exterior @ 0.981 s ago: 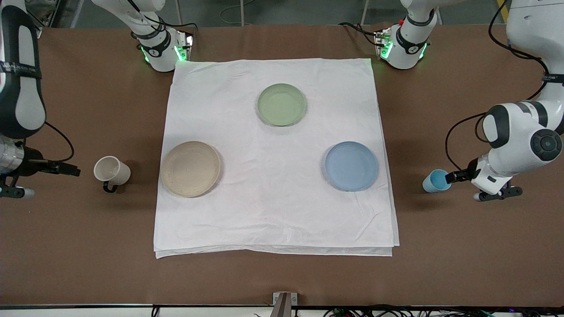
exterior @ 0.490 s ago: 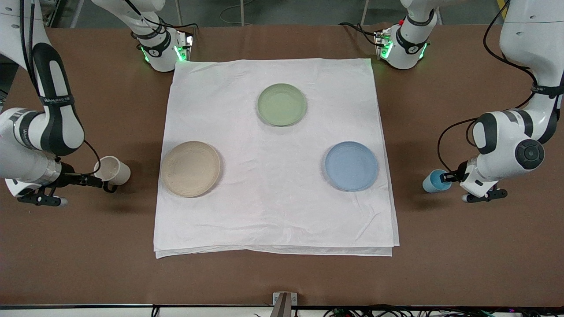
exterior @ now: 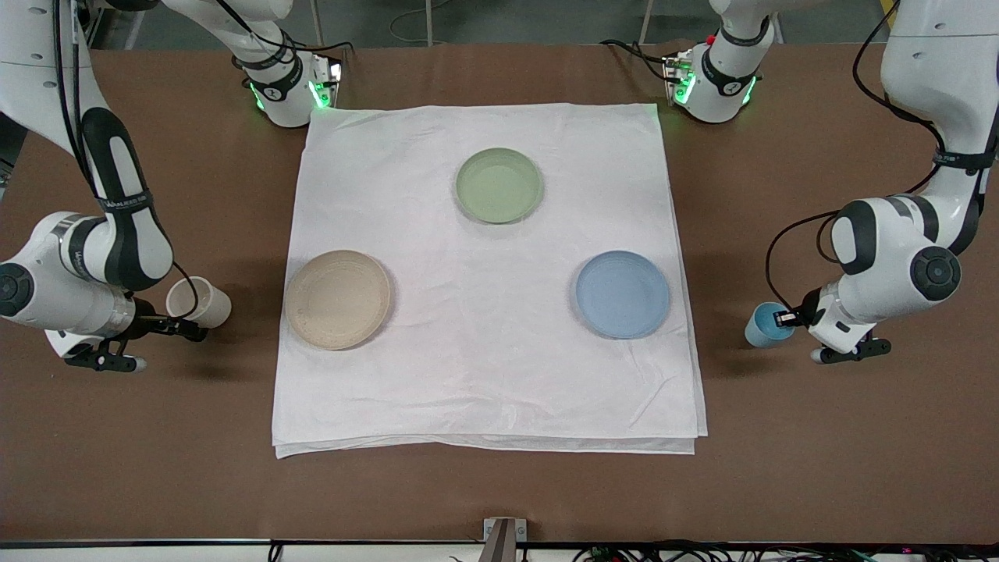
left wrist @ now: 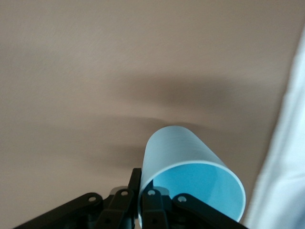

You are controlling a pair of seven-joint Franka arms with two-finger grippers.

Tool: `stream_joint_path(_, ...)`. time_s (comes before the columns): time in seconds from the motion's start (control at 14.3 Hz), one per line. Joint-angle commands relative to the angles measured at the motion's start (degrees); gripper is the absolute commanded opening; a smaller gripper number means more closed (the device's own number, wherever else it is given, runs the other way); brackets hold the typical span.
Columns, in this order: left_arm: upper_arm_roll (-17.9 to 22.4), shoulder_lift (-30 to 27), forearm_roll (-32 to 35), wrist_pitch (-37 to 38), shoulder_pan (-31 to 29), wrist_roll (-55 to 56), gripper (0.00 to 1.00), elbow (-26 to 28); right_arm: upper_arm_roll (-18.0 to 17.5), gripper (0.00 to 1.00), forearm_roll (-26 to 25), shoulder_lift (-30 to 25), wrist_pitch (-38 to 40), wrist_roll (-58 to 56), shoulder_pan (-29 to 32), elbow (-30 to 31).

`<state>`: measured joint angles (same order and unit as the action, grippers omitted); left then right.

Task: Place blue cup in blue plate and white mug in gray plate
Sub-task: 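Carry the blue cup onto the blue plate with the left gripper, then release the blue cup with the left gripper while the right gripper carries the mug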

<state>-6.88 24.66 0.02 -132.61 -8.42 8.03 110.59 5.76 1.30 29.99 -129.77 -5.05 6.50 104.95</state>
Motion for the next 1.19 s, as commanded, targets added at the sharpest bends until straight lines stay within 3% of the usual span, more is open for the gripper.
stream_joint_path(0.0,-5.57,-5.58,-0.82,4.27,0.25,7.75,0.0,1.03,-0.66,0.68,2.47,0.5,-0.49,0.13,0.53,0.52)
stream_joint_path(0.14,-10.41,-7.08,-0.82,6.66,0.25,15.48,0.0,1.12,-0.66,0.65,2.91,0.51,-0.49,0.13,0.35,1.48)
stream_joint_path(0.35,-16.22,-5.6,0.06,6.23,2.08,27.7,0.0,0.95,-0.66,0.48,3.18,0.33,-0.31,0.05,0.18,2.01)
stream_joint_path(0.56,-16.41,-2.52,1.73,3.24,6.4,35.1,0.0,0.59,-0.66,0.17,3.18,0.24,0.21,0.13,0.18,2.01)
stream_joint_path(0.7,-16.32,-0.76,2.17,2.98,8.76,37.57,0.0,0.86,-0.66,0.03,3.18,-0.02,0.3,0.31,0.09,1.58)
stream_joint_path(0.98,-16.32,2.57,2.7,2.97,9.48,39.43,0.02,0.95,-0.75,0.0,3.53,-1.42,5.2,1.27,-1.13,-1.66)
stream_joint_path(1.05,-16.32,3.19,3.05,2.97,9.56,39.43,0.07,0.6,-0.75,0.0,4.49,-2.21,7.66,2.75,-2.36,-2.55)
stream_joint_path(1.12,-16.32,3.29,3.05,2.97,9.65,39.51,0.21,0.33,-0.75,0.0,4.67,-3.09,9.6,6.34,-4.2,-2.82)
